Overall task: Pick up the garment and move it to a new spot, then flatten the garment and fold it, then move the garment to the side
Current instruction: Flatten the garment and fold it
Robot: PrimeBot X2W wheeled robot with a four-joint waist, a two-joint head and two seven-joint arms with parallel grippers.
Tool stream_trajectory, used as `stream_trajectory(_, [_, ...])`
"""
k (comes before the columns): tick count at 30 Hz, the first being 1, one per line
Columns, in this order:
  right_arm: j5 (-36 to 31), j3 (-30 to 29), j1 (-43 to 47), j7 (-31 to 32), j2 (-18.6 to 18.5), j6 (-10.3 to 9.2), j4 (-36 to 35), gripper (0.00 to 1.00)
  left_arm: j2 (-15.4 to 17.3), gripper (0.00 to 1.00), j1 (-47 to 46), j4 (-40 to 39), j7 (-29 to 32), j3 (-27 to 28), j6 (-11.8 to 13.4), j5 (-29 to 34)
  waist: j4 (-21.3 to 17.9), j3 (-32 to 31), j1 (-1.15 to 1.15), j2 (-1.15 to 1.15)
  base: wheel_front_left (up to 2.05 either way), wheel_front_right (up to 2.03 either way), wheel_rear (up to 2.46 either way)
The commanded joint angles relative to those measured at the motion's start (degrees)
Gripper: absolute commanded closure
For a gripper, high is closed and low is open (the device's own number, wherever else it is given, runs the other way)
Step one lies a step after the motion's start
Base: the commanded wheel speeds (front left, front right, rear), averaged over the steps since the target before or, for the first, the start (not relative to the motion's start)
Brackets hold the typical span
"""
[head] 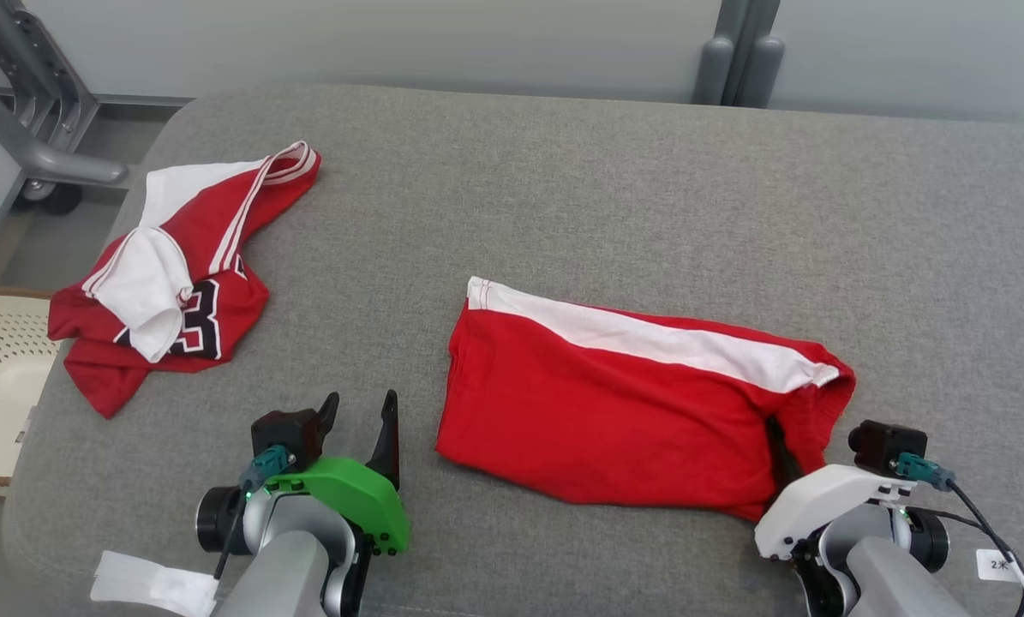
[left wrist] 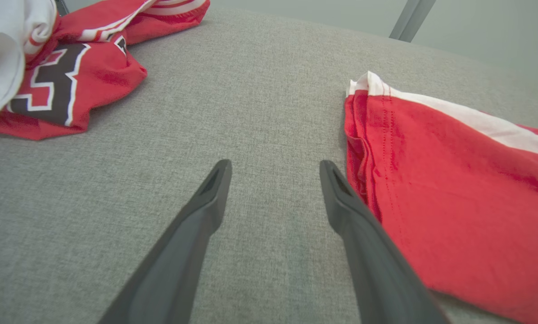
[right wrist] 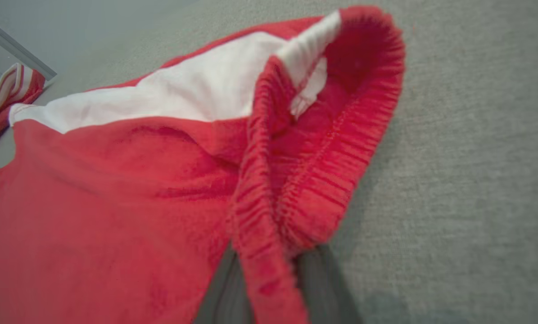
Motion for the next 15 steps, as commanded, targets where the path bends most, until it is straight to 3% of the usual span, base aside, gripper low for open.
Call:
stream_trajectory(1, [0.5, -0.9, 1.0, 0.9, -0.9, -0.02, 0.9, 1.0, 0.2, 0.0, 1.0, -0.4, -0.2, 0.4, -0.4, 0.8, 0.1, -0.2, 0.0, 0.0, 0.0, 0.0, 0.0])
stream_trajectory(10, [-1.1, -7.5, -1.9, 0.6, -8.9, -0.02, 1.6, 1.0, 0.2, 0.0, 3.0, -1.7, -0.2, 1.7, -1.0, 1.7, -0.1, -0.5, 0.0, 0.0, 0.0, 0.0, 0.0])
stream_trajectory(15, [-1.0, -4.9, -3.4, 0.5, -7.9, 0.01, -1.5, 1.0, 0.2, 0.0, 3.5, -2.0, -0.2, 1.3, -1.0, 1.3, -0.4, -1.0, 0.0, 0.0, 0.0, 0.0, 0.0])
